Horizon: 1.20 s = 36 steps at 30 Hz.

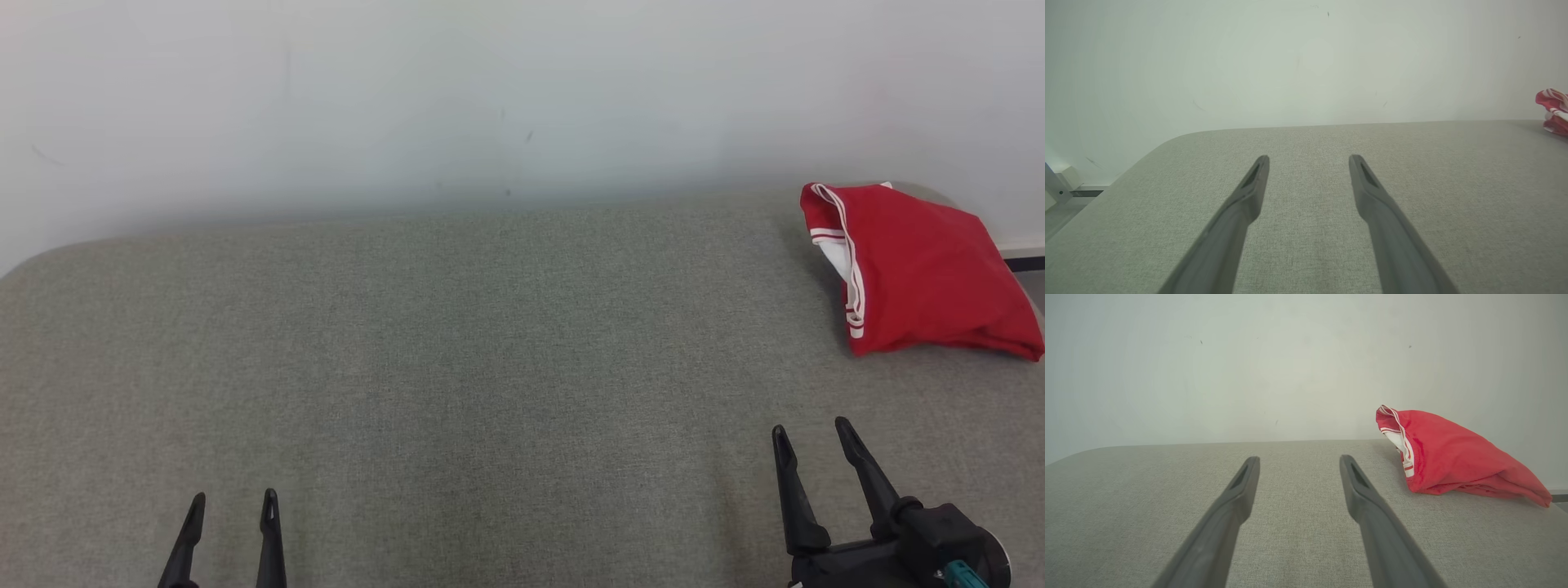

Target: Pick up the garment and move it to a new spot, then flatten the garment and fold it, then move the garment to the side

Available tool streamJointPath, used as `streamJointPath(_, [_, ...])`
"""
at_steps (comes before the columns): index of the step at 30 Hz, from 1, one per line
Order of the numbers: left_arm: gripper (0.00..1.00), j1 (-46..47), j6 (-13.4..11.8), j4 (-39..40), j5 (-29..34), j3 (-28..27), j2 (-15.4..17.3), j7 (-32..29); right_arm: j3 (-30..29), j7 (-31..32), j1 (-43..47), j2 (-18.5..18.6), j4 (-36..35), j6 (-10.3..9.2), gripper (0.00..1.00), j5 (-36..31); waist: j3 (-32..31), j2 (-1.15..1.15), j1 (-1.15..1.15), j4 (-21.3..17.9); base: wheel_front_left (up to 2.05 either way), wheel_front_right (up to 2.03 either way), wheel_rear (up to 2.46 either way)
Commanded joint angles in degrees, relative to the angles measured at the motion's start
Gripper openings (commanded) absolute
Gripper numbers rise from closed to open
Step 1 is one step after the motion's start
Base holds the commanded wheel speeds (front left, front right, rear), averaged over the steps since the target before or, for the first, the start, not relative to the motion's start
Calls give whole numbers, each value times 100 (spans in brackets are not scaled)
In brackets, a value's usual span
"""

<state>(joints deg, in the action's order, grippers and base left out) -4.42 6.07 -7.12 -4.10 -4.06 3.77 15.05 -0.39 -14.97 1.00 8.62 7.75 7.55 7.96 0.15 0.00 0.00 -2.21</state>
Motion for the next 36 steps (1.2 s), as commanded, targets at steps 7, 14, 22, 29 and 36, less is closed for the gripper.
streamJointPath(7, [100,100,-45,-52,2,-70,-12,16,30,-25,18,-78,64,-17,100,8,10,0,0,14,0,0,0])
streamJointPath(14, [0,28,-3,-194,5,-17,-15,-15,26,30,61,-64,216,1,0,6,16,0,0,12,0,0,0])
streamJointPath(22, [0,168,12,-345,-853,-97,-29,-291,-40,248,-3,-118,299,-1,0,845,15,0,0,24,0,0,0])
streamJointPath(29, [0,224,24,-345,-1543,-84,-33,-427,-90,410,-68,-157,322,-1,0,1493,15,0,0,34,0,0,0])
streamJointPath(36, [0,303,38,-363,-2281,-87,-38,-588,-143,586,-138,-199,349,-2,0,2194,14,0,0,46,0,0,0])
